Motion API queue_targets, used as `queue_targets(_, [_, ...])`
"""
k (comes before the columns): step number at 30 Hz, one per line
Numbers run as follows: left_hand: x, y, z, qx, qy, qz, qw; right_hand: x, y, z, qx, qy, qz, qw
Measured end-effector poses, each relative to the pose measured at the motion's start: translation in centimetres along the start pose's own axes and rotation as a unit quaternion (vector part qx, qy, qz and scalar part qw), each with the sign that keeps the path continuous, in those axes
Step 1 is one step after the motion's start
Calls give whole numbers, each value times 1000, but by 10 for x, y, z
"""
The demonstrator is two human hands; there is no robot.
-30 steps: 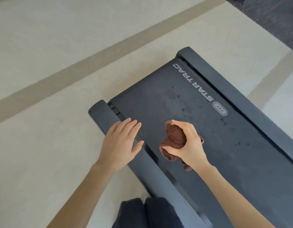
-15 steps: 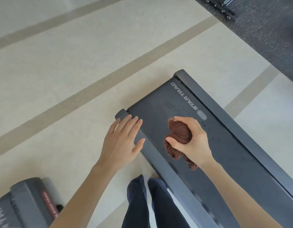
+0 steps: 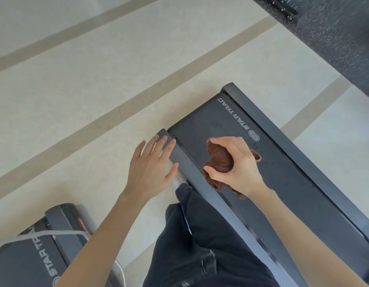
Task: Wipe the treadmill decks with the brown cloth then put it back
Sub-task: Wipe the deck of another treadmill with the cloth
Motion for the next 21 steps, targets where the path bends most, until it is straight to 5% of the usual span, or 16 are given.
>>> queue_targets(21, [-71, -57, 168, 48, -2, 2, 999, 28, -6, 194, 13, -55, 2, 998])
Point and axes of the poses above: each hand's wrist, its own z-axis towards the middle knuckle, its own y-axis out of the palm, x = y × z, the point moved 6 cm from there along z, towards the middle knuckle, and after that the axes turned 1 degree about -x, right-handed, at the moved point
